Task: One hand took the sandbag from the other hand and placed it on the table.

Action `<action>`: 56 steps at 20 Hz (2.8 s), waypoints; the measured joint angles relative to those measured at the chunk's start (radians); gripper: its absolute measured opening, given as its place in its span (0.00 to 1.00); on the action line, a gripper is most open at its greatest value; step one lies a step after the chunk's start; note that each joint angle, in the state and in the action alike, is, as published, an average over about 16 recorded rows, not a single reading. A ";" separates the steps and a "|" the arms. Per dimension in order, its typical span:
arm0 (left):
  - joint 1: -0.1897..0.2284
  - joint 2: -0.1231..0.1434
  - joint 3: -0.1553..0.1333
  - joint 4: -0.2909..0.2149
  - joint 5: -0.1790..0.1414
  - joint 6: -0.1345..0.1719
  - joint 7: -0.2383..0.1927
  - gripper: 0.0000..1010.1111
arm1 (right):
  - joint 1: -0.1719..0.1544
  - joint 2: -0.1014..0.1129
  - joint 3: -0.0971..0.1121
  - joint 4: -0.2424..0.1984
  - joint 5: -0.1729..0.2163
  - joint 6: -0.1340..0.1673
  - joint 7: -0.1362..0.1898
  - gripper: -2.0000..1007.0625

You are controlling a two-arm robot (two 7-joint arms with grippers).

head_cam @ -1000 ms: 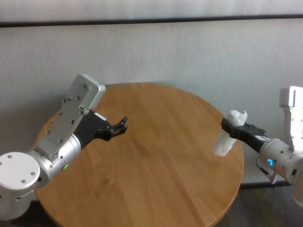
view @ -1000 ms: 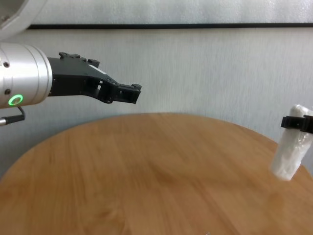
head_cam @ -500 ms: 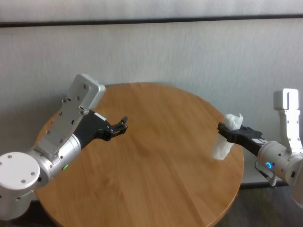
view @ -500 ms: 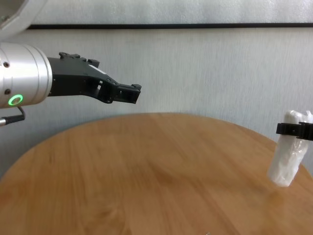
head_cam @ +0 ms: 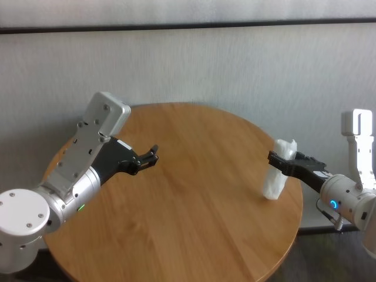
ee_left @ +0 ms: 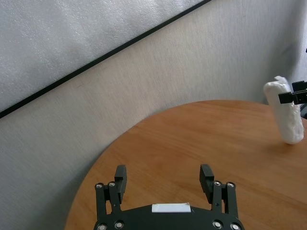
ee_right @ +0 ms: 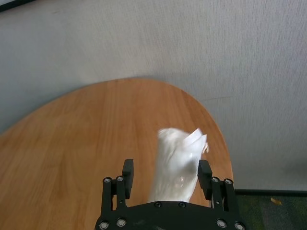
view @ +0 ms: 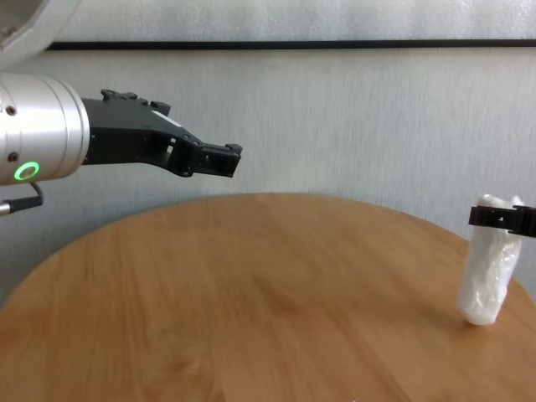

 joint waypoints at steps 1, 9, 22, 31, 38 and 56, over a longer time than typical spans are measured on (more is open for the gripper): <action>0.000 0.000 0.000 0.000 0.000 0.000 0.000 0.99 | 0.000 0.000 0.000 0.000 0.001 0.000 0.000 0.80; 0.000 0.000 0.000 0.000 0.000 0.000 0.000 0.99 | -0.001 -0.002 0.002 -0.002 0.004 -0.001 -0.002 0.96; 0.000 0.000 0.000 0.000 0.000 0.000 0.000 0.99 | -0.002 -0.003 0.004 -0.003 0.006 -0.002 -0.004 1.00; 0.000 0.000 0.000 0.000 0.000 0.000 0.000 0.99 | -0.004 -0.003 0.003 -0.008 0.004 -0.002 -0.002 1.00; 0.000 0.000 0.000 0.000 0.000 0.000 0.000 0.99 | -0.013 -0.003 -0.007 -0.044 -0.017 0.001 0.011 1.00; 0.000 0.000 0.000 0.000 0.000 0.000 0.000 0.99 | -0.013 -0.084 -0.080 -0.167 -0.108 0.041 0.047 1.00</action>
